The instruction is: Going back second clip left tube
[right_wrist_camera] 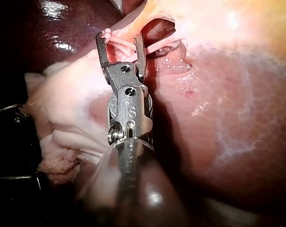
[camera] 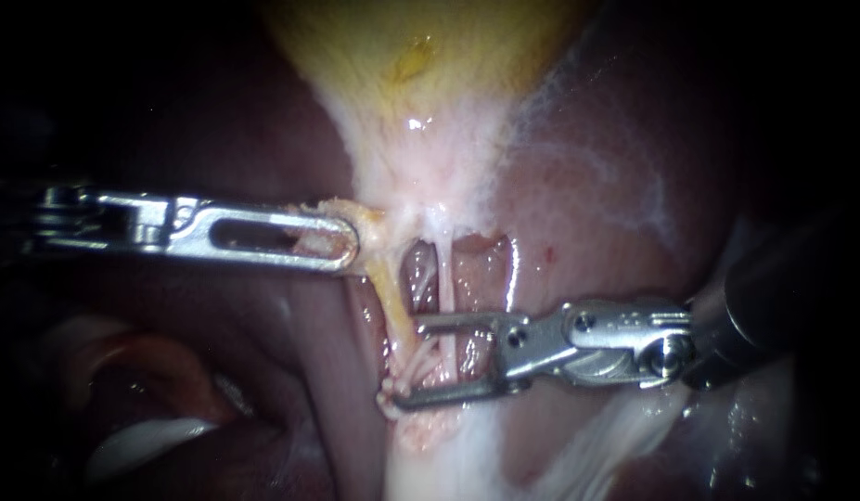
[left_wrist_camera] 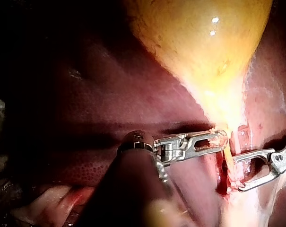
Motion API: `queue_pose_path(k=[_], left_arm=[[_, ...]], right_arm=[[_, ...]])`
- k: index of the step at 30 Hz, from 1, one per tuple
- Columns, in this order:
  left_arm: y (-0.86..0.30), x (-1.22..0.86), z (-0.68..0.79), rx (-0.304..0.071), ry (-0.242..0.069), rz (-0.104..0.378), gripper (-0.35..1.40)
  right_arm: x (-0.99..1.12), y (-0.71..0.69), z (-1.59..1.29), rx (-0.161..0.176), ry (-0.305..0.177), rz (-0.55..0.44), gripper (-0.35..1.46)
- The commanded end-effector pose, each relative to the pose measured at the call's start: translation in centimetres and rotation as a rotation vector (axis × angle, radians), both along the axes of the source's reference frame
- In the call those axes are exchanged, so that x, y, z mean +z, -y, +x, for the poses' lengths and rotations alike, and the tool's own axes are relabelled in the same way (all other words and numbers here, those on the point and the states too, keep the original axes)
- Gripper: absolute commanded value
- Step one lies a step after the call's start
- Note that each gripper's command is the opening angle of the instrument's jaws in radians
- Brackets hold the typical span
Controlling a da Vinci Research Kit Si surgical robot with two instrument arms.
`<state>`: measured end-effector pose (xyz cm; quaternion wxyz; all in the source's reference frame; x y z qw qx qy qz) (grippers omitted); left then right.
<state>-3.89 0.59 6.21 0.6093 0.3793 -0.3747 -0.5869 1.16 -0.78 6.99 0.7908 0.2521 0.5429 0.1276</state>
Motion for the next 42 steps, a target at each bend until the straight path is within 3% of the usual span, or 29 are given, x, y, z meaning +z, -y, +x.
queue_pose_path(k=[1, 15, 23, 29, 42], left_arm=[[0.00, 0.00, 0.00, 0.000, 0.001, 0.000, -0.35], [0.00, 0.00, 0.00, 0.000, 0.001, 0.000, -0.35], [0.00, 0.01, 0.00, 0.000, 0.001, 0.000, -0.35], [0.00, 0.01, 0.00, 0.000, 0.000, 0.000, -0.35], [0.01, 0.02, -0.01, 0.000, 0.000, -0.002, -0.35]], right_arm=[[0.02, -0.02, -0.01, 0.007, 0.004, -0.008, 0.49], [-0.09, -0.34, -0.30, 0.055, 0.034, -0.069, 0.50], [-0.34, -0.50, -0.56, 0.058, -0.002, -0.087, 0.50], [-0.58, -0.65, -0.82, 0.041, -0.016, -0.112, 0.50], [-0.69, -0.71, -1.07, 0.030, -0.023, -0.124, 0.50]])
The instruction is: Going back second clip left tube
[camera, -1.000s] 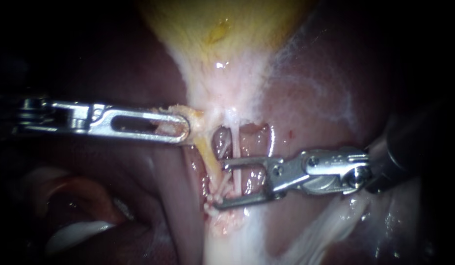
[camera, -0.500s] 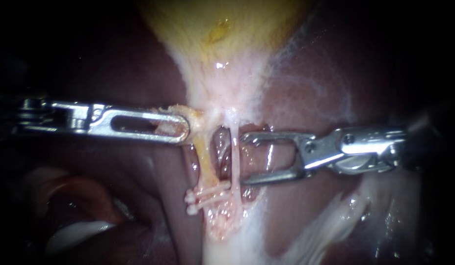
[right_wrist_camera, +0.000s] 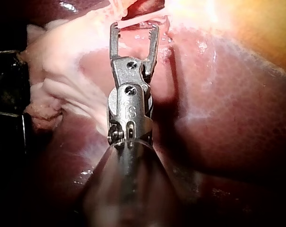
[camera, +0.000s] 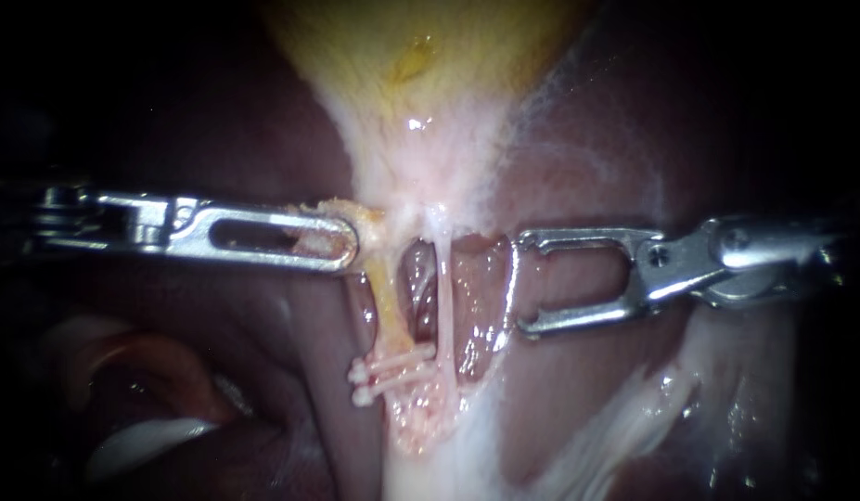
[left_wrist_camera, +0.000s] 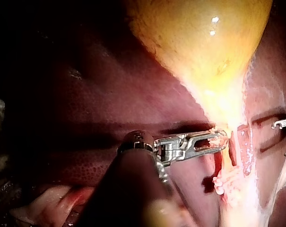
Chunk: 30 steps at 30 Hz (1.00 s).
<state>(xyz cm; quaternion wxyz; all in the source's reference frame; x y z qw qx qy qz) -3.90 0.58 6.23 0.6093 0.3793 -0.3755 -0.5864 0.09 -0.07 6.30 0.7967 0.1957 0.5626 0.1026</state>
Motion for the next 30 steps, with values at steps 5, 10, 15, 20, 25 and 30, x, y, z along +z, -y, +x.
queue_pose_path(k=[5, 10, 15, 20, 25, 30], left_arm=[[-0.01, 0.04, -0.02, 0.000, -0.002, -0.002, -0.35], [-0.03, 0.15, -0.07, -0.002, -0.003, -0.005, -0.35], [-0.05, 0.30, -0.11, -0.004, -0.005, -0.010, -0.35], [-0.07, 0.44, -0.21, -0.006, -0.011, -0.014, -0.35], [-0.07, 0.52, -0.32, 0.002, -0.015, -0.011, -0.35], [-0.06, 0.54, -0.36, 0.005, -0.012, -0.011, -0.35]], right_arm=[[-0.01, 0.01, -0.01, -0.003, -0.002, -0.005, 0.50], [-0.01, 0.01, -0.02, -0.008, -0.005, -0.010, 0.50], [-0.02, 0.01, -0.03, -0.008, -0.005, -0.009, 0.50], [-0.04, 0.01, -0.03, -0.008, -0.005, -0.008, 0.50], [-0.06, -0.01, -0.04, -0.008, -0.006, -0.007, 0.50], [-0.07, -0.02, -0.05, -0.009, -0.007, -0.011, 0.50]])
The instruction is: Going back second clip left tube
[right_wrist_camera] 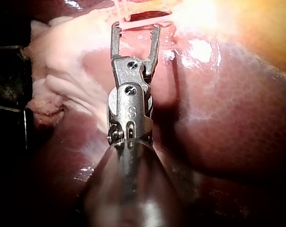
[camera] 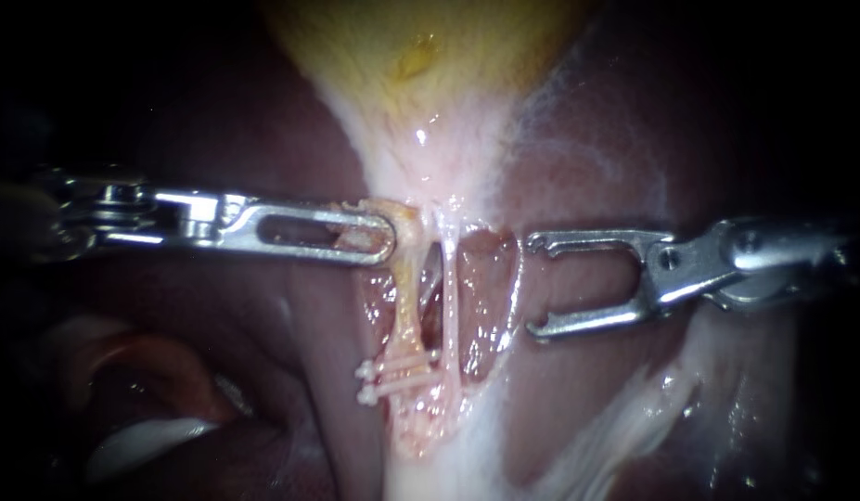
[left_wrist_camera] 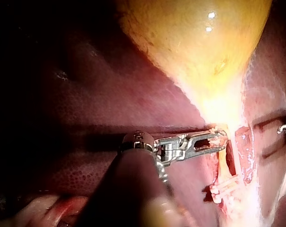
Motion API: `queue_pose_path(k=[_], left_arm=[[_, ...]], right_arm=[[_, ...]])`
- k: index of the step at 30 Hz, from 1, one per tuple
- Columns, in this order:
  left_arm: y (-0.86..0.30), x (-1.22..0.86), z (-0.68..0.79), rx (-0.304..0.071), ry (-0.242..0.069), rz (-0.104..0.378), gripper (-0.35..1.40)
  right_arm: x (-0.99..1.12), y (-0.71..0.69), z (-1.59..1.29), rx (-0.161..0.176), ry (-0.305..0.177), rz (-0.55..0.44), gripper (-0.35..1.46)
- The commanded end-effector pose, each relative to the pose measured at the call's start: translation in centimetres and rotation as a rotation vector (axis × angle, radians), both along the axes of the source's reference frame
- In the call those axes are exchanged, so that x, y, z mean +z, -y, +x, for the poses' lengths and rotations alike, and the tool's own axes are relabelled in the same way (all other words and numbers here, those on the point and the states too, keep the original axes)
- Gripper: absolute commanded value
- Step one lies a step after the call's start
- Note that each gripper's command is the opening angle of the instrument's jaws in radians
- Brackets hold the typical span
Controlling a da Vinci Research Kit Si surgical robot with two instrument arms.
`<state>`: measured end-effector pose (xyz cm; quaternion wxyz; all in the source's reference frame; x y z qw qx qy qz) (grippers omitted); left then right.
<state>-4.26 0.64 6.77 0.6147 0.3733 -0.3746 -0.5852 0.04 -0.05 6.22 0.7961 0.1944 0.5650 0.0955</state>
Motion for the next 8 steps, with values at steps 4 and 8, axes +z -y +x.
queue_pose_path(k=[4, 8], left_arm=[[0.00, 0.00, 0.01, 0.001, -0.001, 0.001, -0.35], [0.00, 0.00, 0.02, 0.001, -0.001, 0.001, -0.35]], right_arm=[[0.00, -0.01, -0.01, 0.000, 0.000, 0.000, 0.50], [0.00, -0.01, -0.01, -0.001, 0.000, 0.000, 0.50]])
